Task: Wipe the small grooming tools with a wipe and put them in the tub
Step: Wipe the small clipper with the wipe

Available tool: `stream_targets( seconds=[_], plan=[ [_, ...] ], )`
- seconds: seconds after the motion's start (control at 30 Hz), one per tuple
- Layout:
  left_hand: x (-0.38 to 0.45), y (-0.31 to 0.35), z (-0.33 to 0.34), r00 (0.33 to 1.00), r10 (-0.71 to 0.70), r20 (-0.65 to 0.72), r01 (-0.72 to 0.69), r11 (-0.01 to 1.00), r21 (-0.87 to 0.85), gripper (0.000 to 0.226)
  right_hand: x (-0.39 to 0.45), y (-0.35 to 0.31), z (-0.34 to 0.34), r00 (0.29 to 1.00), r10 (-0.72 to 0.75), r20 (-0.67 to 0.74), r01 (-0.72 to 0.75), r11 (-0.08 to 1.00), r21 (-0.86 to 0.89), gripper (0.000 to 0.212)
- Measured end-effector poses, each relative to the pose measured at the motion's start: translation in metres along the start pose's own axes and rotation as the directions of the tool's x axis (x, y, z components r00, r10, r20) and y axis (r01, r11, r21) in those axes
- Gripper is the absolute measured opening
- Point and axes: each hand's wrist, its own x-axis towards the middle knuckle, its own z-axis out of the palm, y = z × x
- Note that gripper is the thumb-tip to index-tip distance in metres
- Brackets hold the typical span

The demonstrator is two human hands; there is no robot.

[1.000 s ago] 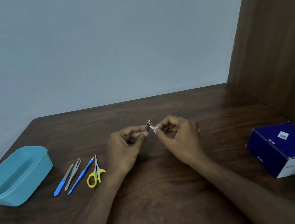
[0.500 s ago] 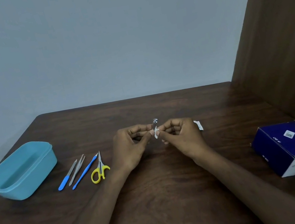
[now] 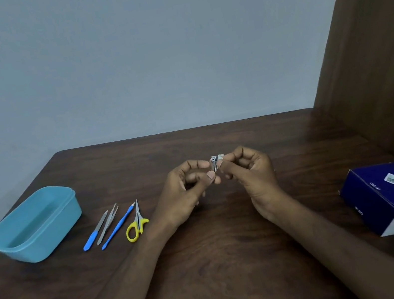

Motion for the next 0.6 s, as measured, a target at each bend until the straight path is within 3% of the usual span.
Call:
stream_targets(
  seconds=[0.27, 0.43, 0.6],
  plan=[
    [0.0015, -0.0025, -0.0028, 0.999, -0.032, 0.044, 0.032, 0.999, 0.005, 0.01, 0.0001, -0.0035, 0.0005, 0.985, 0.173, 0.024, -0.175, 0.967, 0.184, 0.016],
    [0.0, -0.0028, -0.0008, 1.0, -0.011, 0.022, 0.01, 0.998, 0.062, 0.009, -0.0001, -0.0021, 0.0025, 0.99, 0.144, -0.006, -0.143, 0.986, 0.084, 0.018],
    [-0.0047, -0.0015, 0.0035, 0.979, 0.163, -0.121, -0.135, 0.969, 0.207, 0.012, -0.0013, -0.0016, -0.0029, 0.998, -0.02, -0.057, 0.013, 0.992, -0.126, 0.009]
  ],
)
